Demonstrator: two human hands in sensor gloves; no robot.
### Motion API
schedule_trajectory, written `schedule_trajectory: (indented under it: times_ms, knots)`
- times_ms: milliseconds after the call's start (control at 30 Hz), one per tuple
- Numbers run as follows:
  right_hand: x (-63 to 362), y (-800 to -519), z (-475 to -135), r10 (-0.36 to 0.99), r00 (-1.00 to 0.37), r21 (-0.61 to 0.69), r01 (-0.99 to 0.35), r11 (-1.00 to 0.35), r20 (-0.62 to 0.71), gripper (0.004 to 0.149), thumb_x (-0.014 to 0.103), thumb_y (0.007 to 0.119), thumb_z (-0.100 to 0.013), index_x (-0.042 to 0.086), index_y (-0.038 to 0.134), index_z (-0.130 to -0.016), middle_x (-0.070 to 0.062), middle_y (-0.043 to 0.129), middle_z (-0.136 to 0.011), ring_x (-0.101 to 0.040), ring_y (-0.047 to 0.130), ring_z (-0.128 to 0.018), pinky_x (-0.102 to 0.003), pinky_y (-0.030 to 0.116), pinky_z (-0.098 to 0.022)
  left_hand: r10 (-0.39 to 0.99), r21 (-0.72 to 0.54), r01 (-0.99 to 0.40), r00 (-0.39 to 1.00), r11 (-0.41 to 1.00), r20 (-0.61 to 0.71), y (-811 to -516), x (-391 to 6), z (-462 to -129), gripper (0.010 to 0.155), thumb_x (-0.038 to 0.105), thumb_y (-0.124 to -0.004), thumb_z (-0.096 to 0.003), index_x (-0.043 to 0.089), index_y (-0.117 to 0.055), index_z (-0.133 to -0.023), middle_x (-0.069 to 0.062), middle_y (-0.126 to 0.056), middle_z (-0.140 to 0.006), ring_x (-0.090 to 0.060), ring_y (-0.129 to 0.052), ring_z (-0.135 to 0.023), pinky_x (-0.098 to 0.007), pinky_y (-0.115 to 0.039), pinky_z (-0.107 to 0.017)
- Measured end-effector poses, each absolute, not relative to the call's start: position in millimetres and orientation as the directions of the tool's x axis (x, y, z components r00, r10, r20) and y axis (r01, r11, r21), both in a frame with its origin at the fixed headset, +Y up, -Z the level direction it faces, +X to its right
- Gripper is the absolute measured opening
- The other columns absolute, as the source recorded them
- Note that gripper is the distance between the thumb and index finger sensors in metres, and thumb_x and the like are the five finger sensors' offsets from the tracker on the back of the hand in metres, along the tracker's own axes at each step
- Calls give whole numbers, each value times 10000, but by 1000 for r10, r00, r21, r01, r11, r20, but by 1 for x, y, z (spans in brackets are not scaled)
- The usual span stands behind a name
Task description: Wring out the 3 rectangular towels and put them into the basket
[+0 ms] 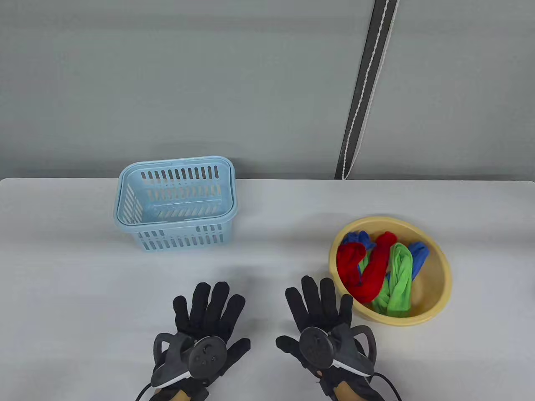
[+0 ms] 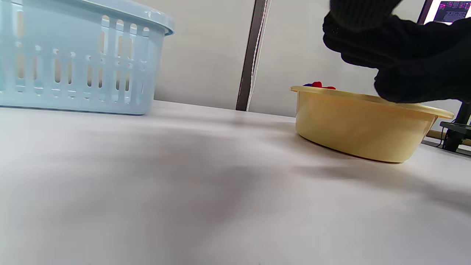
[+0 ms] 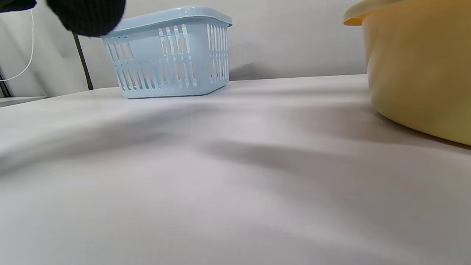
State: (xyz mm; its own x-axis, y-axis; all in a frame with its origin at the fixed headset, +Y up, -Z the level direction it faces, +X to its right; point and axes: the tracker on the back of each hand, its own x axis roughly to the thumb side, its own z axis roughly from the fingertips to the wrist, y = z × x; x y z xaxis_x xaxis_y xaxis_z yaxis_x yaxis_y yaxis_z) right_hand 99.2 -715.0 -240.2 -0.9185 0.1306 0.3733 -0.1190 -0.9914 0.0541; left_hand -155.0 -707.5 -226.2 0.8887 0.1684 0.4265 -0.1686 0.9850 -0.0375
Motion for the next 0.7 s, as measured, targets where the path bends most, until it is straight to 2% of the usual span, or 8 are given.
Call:
schedule_trajectory:
  times_ms: [533, 700]
  knots:
    - [99, -714, -240, 122, -924, 43, -114, -993, 363, 1006, 658, 699, -533, 252, -4, -1128, -180, -6, -1184, -525, -8, -1079, -814, 151, -663, 168, -47, -164, 888, 985, 428, -707, -154, -225, 936, 728, -583, -532, 265, -66, -1160, -99, 11, -1221, -503, -63, -1084, -784, -143, -656]
    - [102, -698, -243, 180, -929, 55, -171, -984, 325, 990, 638, 706, -546, 250, 17, -1143, -203, 12, -1194, -543, 26, -1090, -824, 183, -673, 170, -51, -165, 885, 985, 433, -707, -154, -225, 931, 728, -583, -533, 275, -65, -1160, -105, 14, -1219, -505, -61, -1083, -785, -142, -655]
